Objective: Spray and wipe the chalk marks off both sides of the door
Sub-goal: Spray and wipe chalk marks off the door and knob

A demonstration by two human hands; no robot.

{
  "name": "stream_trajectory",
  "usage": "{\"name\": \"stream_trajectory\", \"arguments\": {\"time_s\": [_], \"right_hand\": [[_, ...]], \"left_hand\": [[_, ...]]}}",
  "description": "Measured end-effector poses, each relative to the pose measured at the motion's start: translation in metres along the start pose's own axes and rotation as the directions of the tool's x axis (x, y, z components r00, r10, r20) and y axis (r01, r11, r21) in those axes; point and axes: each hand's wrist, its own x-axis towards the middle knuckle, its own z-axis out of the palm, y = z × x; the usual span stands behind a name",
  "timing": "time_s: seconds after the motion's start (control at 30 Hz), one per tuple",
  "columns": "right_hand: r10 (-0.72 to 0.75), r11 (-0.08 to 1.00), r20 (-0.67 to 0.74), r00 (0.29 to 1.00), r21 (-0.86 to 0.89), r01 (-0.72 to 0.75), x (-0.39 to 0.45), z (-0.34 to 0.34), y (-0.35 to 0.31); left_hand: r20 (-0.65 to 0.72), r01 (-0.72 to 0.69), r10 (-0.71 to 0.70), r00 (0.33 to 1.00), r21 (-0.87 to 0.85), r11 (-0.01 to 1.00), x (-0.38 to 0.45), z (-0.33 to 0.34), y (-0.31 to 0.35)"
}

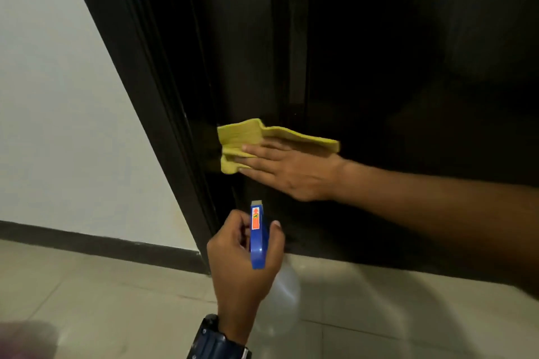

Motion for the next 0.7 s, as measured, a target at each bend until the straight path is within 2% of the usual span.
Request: {"name": "stream_trajectory", "arguments": {"time_s": [0.1,0.23,0.4,0.5,0.7], "right_hand": [[0.113,0.991,0.052,0.992,0.072,-0.116,-0.007,-0.008,-0.02],[0.067,0.995,0.245,0.967,0.059,-0.083,-0.079,0.001,-0.044],[0.063,0.996,0.266,0.962,0.044,-0.078,-0.16,-0.015,-0.034],[0.087,0.991,0.282,0.956,0.073,-0.112,-0.17,-0.029,-0.018],[0.124,0.986,0.306,0.944,0.071,-0.153,-0.165,-0.033,-0.015]], "left_hand": [[-0.025,0.011,-0.011,1.0,-0.001,1.0,0.008,-0.002,-0.005],[0.024,-0.032,0.032,0.999,-0.03,0.999,0.019,-0.005,0.002],[0.093,-0.035,0.037,0.995,-0.024,0.999,0.026,0.001,0.014],[0.085,-0.005,0.009,0.996,-0.042,0.999,0.028,0.007,0.015],[0.183,-0.046,0.054,0.982,-0.043,0.998,0.026,0.016,0.015]]}}
